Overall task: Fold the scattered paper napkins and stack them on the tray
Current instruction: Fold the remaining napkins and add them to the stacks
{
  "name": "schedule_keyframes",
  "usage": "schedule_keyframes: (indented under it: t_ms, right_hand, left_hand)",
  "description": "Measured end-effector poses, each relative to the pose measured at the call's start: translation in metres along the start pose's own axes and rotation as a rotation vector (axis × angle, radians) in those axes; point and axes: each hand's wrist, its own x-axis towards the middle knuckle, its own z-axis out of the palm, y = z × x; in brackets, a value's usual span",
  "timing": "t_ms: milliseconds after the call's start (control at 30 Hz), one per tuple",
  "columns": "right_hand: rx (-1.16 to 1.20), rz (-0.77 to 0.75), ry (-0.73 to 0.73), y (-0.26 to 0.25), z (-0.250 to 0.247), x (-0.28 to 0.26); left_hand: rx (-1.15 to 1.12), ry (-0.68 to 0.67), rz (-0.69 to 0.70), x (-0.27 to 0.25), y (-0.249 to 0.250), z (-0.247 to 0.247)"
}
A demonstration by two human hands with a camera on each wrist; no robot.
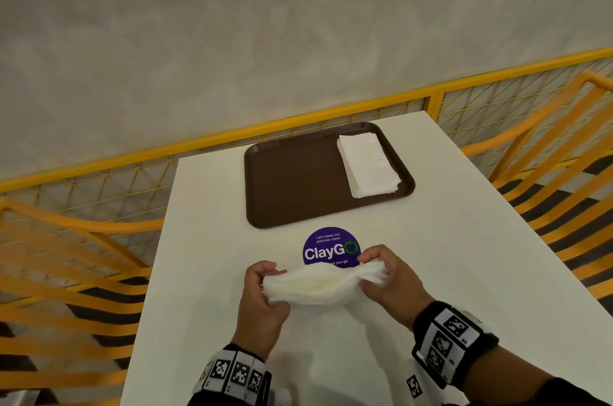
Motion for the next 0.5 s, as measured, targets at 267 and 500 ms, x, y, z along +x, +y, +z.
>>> schedule_keyframes:
  t_ms: [267,500]
  right_hand:
    - [-0.156,-0.054,-0.069,-0.001,-0.011,-0.003]
    - [-1.222,-0.555,-0.276,-0.041,0.020,-0.008]
  left_hand:
    - [0.113,-0.062,-0.028,-0.002,-0.004,-0.009]
    - [0.258,-0.096,-0.015,-0.002,-0.003,-0.010]
